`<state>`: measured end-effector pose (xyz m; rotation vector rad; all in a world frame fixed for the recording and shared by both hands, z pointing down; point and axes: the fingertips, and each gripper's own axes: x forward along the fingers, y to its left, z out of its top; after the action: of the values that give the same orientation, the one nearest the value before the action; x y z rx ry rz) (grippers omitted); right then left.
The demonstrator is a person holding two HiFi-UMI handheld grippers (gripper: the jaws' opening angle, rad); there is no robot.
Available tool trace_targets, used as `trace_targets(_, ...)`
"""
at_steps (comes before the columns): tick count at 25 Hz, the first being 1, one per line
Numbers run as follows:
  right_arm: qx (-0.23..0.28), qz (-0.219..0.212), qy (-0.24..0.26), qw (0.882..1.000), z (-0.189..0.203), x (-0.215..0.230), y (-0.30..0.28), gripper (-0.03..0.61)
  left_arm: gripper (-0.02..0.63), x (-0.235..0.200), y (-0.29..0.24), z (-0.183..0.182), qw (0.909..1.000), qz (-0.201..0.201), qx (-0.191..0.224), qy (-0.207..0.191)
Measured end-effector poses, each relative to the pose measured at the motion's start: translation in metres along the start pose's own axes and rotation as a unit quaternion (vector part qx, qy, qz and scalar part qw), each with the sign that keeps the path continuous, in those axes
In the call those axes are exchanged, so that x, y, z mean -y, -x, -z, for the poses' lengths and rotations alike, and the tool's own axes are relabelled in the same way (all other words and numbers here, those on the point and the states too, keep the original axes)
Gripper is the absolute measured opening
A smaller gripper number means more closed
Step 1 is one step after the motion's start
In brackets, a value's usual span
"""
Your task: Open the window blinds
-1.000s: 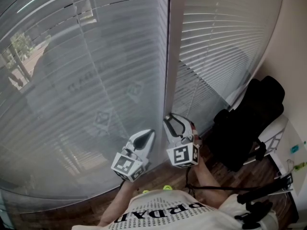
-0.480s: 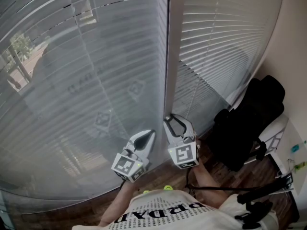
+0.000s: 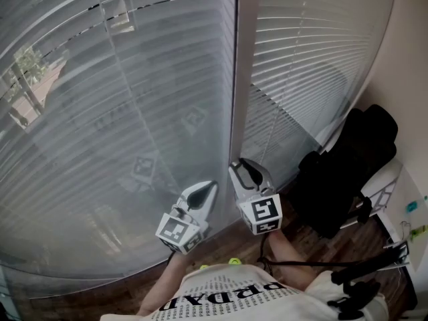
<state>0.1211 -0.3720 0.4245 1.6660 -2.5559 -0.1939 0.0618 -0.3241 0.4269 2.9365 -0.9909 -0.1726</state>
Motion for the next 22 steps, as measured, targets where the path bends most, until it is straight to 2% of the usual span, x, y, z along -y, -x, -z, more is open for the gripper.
trace_targets(4,0.004,0.0,-0.033,0.999,0.0002,0.0025,-0.0001,0.13,-0.008,0.0007,-0.0001,0.0015,0.9999,0.009,0.008,-0.007)
trace_targets(10,0.007,0.001,-0.053,0.999,0.0002,0.0027,0.0003,0.132,-0.008,0.0015,0.0004,-0.001,0.9999,0.01,0.011,-0.003)
trace_targets(18,0.006,0.008,0.012,1.0,-0.0011,-0.0005,0.0005,0.135,-0.008,-0.0004,0.0024,0.003,1.0,0.006,-0.001,-0.004)
trace_targets(22,-0.007,0.001,0.078,0.997,-0.0035,-0.0026,0.0029,0.157,-0.008,0.0004,0.0011,-0.0034,0.9999,0.006,0.013,-0.001)
